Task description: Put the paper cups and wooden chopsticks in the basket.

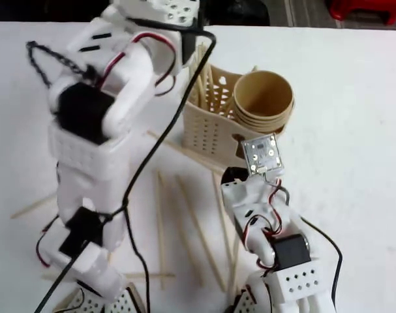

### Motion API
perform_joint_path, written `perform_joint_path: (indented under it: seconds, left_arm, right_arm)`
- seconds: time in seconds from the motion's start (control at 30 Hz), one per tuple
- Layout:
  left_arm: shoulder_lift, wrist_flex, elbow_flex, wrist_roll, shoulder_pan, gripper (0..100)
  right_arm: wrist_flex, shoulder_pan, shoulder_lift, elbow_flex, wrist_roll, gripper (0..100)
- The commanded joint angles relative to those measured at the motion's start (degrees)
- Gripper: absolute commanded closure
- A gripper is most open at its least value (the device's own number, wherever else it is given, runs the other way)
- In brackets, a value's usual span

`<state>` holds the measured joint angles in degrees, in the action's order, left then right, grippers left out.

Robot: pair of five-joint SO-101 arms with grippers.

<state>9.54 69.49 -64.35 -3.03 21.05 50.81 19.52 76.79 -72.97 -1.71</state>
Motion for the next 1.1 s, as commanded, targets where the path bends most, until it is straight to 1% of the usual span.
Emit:
perform_joint_path:
  seconds: [0.0, 0.17, 0.37, 0.43, 0.5, 0.6, 0.83, 1.0, 1.07]
  left_arm:
    - [4.44, -3.78, -2.11, -0.62, 0.4, 98]
    - [8.75, -3.78, -2.46, -5.01, 0.31, 98]
    - [10.33, -1.23, -2.29, -4.66, -0.4, 98]
    - [10.15, 0.35, -2.37, -1.85, -0.75, 95]
    - [9.89, 2.64, -2.46, -0.09, -0.92, 90]
    - [9.8, 6.07, -2.46, -0.09, -1.98, 86]
    - [7.08, 13.89, -2.55, 0.35, -5.49, 85]
    - [3.12, 22.07, -2.37, 0.44, -10.95, 85]
    - [2.59, 26.46, -2.02, 1.93, -13.85, 85]
  right_arm:
    - [-0.04, -0.75, 0.84, 0.62, -0.7, 98.1]
    - [-0.04, -0.75, 0.84, 0.62, -0.7, 98.1]
    - [-0.04, -0.75, 0.84, 0.62, -0.7, 98.1]
    - [-0.04, -0.75, 0.84, 0.62, -0.7, 98.1]
    - [-0.04, -0.75, 0.84, 0.62, -0.7, 98.1]
    - [-0.04, -0.75, 0.84, 0.62, -0.7, 98.1]
    - [-0.04, -0.75, 0.84, 0.62, -0.7, 98.1]
    - [-0.04, -0.75, 0.84, 0.62, -0.7, 98.1]
    - [-0.04, -0.75, 0.84, 0.53, -0.7, 98.1]
